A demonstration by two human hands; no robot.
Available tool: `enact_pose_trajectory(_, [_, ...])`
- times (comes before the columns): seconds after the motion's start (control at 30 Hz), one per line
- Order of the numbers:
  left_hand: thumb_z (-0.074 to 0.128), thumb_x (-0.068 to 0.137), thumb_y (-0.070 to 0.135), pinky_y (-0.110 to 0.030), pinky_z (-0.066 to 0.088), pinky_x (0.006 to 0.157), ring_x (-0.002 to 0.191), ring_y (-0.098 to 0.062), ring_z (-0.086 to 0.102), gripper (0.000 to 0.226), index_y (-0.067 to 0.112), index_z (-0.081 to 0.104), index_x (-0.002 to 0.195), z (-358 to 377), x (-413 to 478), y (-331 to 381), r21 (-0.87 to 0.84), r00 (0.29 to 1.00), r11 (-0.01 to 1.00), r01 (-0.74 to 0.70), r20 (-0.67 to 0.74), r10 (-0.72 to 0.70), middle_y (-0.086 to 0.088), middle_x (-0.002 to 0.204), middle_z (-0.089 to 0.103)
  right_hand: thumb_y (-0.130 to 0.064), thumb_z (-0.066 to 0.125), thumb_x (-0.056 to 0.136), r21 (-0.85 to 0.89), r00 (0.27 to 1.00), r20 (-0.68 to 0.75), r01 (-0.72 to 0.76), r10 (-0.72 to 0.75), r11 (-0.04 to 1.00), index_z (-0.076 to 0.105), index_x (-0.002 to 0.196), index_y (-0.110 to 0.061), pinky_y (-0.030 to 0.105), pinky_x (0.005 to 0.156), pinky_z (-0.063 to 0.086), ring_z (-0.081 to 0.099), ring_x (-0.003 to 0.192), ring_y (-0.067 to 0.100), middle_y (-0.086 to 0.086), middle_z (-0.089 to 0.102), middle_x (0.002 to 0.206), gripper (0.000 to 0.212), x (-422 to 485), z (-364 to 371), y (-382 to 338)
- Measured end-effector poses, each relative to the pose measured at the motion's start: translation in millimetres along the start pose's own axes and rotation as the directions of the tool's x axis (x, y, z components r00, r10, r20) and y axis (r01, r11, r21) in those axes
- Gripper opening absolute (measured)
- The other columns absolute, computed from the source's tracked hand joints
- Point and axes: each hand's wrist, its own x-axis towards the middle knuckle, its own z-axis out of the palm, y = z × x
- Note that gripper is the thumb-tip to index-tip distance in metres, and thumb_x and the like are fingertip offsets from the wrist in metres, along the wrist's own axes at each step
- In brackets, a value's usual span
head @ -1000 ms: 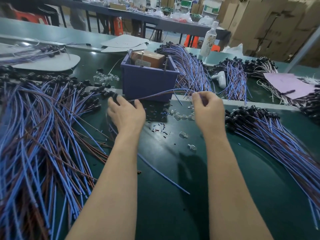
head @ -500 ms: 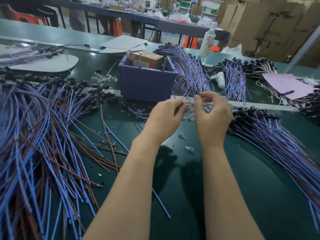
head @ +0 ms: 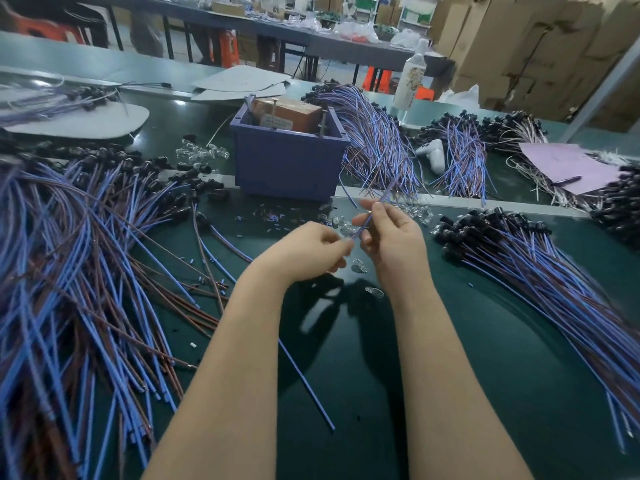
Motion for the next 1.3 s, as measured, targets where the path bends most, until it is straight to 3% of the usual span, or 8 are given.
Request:
enact_pose_trajectory(0.2, [0.047,0.1,0.022,-0.015,0.044,0.05,0.051,-0.001,0.056,0.023,0.007,0.062,0.094,14,2,9,-0.277,0.983,0.952,-0.127,-0.165,0.084,0.002,0.067,0.062,-0.011,0.051,0.096,-0.17,0.998,0.062,-0.022,0.033,0.985,0.068,0.083,-0.015,0.022,0.061,0.044,0.055,0.06,0.007,-0.005,0.068,0.071,0.022,-2,2,5])
enact_pose_trajectory(0.33, [0.05,0.096,0.015,-0.017,0.037,0.05,0.048,-0.004,0.046,0.018,0.012,0.062,0.083,11,0,4,-0.135,0.996,0.988,-0.078,-0.053,0.071,0.006,0.06,0.062,-0.012,0.05,0.097,0.057,0.994,-0.112,-0.01,0.016,0.998,0.065,0.087,-0.009,0.014,0.045,0.031,0.036,0.049,0.006,-0.002,0.066,0.068,0.018,1,-8,0])
enact_pose_trajectory(0.53, [0.054,0.094,0.017,-0.006,0.034,0.043,0.04,0.004,0.043,0.021,0.017,0.066,0.077,4,-4,5,-0.083,0.997,0.993,-0.083,-0.01,0.082,0.008,0.058,0.066,-0.009,0.051,0.096,0.182,0.971,-0.212,-0.07,0.109,0.981,0.064,0.079,-0.006,0.012,0.04,0.03,0.036,0.045,0.004,0.002,0.065,0.067,0.021,1,-8,-2])
enact_pose_trajectory(0.67, [0.056,0.091,0.018,-0.016,0.041,0.056,0.054,-0.009,0.046,0.021,0.019,0.067,0.072,1,-7,3,0.024,0.997,0.998,-0.06,0.057,0.058,0.01,0.058,0.067,-0.008,0.051,0.095,0.254,0.932,-0.328,-0.069,0.153,0.965,0.062,0.075,-0.009,0.011,0.038,0.032,0.039,0.038,0.001,0.0,0.062,0.06,0.023,5,-16,-2])
enact_pose_trajectory(0.83, [0.052,0.093,0.018,-0.013,0.035,0.045,0.043,0.0,0.041,0.021,0.018,0.065,0.076,-7,-6,1,-0.069,0.991,0.997,-0.038,-0.133,0.029,0.013,0.055,0.065,-0.011,0.053,0.092,-0.074,0.919,-0.393,-0.061,0.028,0.995,0.062,0.067,-0.013,0.014,0.037,0.029,0.038,0.035,0.001,-0.005,0.06,0.05,0.026,8,-30,2])
enact_pose_trajectory(1.03, [0.048,0.097,0.016,-0.015,0.039,0.049,0.048,-0.002,0.047,0.022,0.016,0.063,0.081,-5,-6,6,-0.154,0.98,0.984,-0.085,-0.191,0.055,0.009,0.06,0.065,-0.028,0.059,0.091,-0.587,0.985,-0.158,-0.041,-0.064,0.808,0.065,0.074,-0.014,0.025,0.058,0.041,0.048,0.052,0.009,-0.001,0.064,0.065,0.023,2,-19,6])
enact_pose_trajectory(1.2, [0.048,0.098,0.008,-0.019,0.05,0.064,0.067,-0.005,0.065,0.017,0.013,0.061,0.09,-15,-17,40,-0.503,0.853,0.717,-0.483,-0.455,0.255,0.005,0.074,0.071,-0.043,0.049,0.091,-0.205,0.903,0.402,-0.074,0.153,0.976,0.063,0.105,-0.013,0.034,0.087,0.048,0.063,0.088,0.016,0.003,0.068,0.099,0.036,-19,11,-10])
enact_pose_trajectory(1.3, [0.046,0.098,0.009,-0.019,0.05,0.07,0.074,-0.006,0.067,0.016,0.015,0.06,0.092,-34,-29,64,-0.535,0.721,0.507,-0.676,-0.622,0.305,0.007,0.076,0.072,-0.034,0.051,0.092,-0.183,0.822,0.566,0.047,0.066,0.982,0.068,0.096,-0.02,0.04,0.099,0.044,0.062,0.095,0.016,0.0,0.069,0.094,0.022,-30,24,-15])
